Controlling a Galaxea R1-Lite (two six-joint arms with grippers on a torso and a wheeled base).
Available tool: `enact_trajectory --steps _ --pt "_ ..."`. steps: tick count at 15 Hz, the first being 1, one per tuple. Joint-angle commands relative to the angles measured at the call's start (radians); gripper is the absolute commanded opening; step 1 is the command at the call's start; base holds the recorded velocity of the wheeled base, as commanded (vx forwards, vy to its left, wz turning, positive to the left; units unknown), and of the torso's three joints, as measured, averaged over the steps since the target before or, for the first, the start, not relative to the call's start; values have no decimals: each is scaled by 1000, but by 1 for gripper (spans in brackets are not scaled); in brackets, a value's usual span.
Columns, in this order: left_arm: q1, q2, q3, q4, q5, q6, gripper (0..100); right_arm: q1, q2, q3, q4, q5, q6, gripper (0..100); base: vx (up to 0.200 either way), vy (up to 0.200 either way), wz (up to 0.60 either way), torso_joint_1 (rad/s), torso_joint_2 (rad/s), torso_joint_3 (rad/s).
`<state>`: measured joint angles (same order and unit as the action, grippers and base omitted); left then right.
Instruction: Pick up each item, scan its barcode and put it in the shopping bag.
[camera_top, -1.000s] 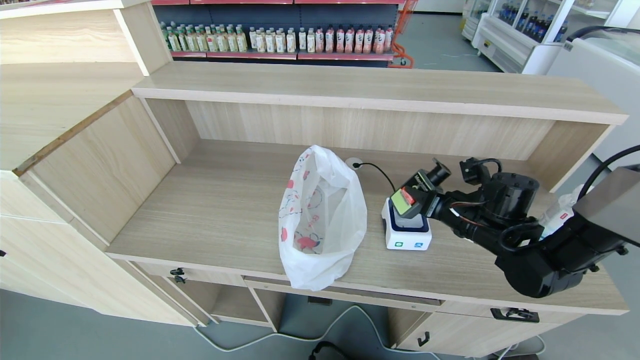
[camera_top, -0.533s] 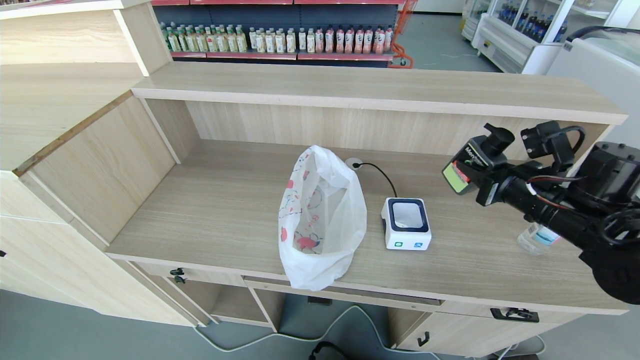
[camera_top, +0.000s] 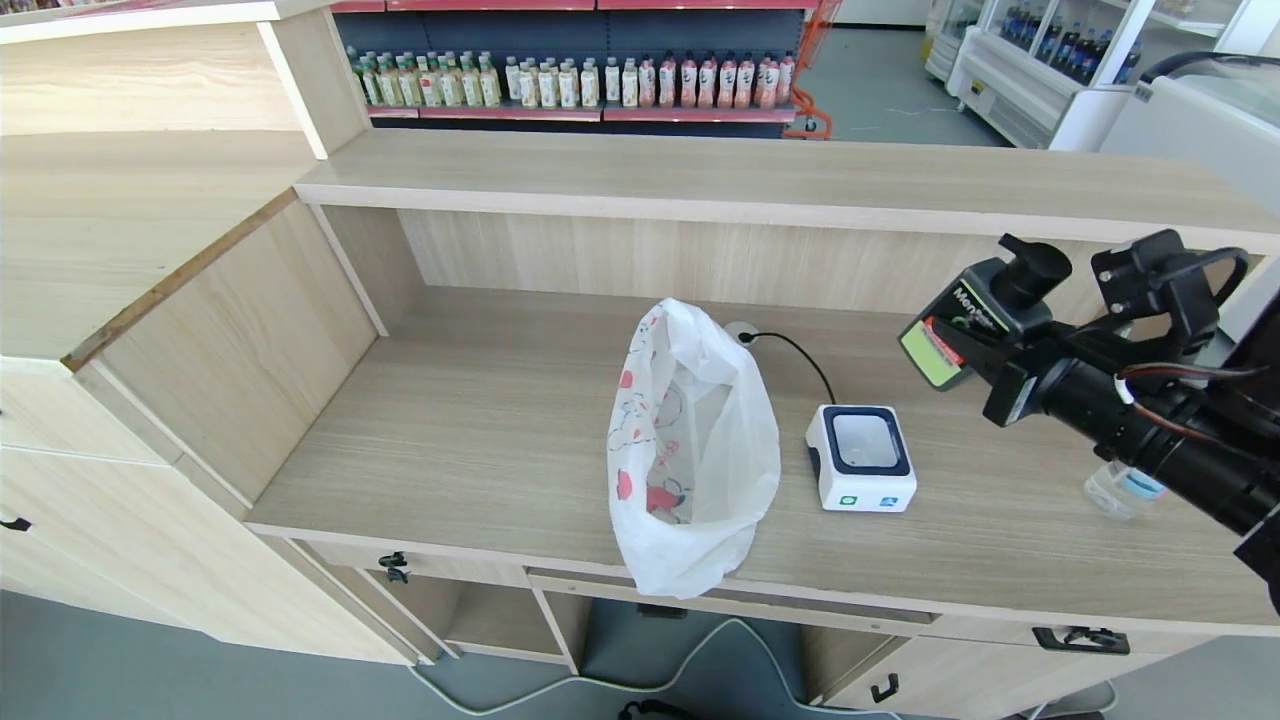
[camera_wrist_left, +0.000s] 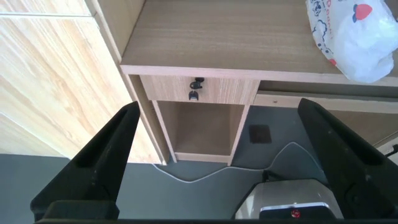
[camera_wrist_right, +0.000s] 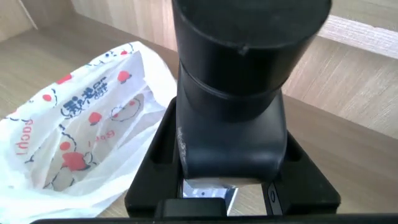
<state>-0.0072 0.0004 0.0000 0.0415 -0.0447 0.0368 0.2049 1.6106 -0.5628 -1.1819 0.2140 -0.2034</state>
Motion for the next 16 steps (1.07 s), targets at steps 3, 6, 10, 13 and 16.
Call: enact_trajectory --steps 3,6,10,13,16 --pt "0 0 0 0 0 0 100 65 58 -6 -8 4 2 0 67 67 0 -1 1 2" --pt "0 0 0 0 0 -6 100 71 138 -48 -10 4 7 0 0 0 0 0 0 0" --pt "0 0 0 0 0 -6 100 153 212 -74 -10 2 96 0 0 0 0 0 0 0" --pt "0 0 0 0 0 -6 100 217 249 -43 -15 -1 93 0 0 0 0 0 0 0" --pt "0 0 0 0 0 -6 100 241 341 -39 -99 -1 84 0 0 0 0 0 0 0"
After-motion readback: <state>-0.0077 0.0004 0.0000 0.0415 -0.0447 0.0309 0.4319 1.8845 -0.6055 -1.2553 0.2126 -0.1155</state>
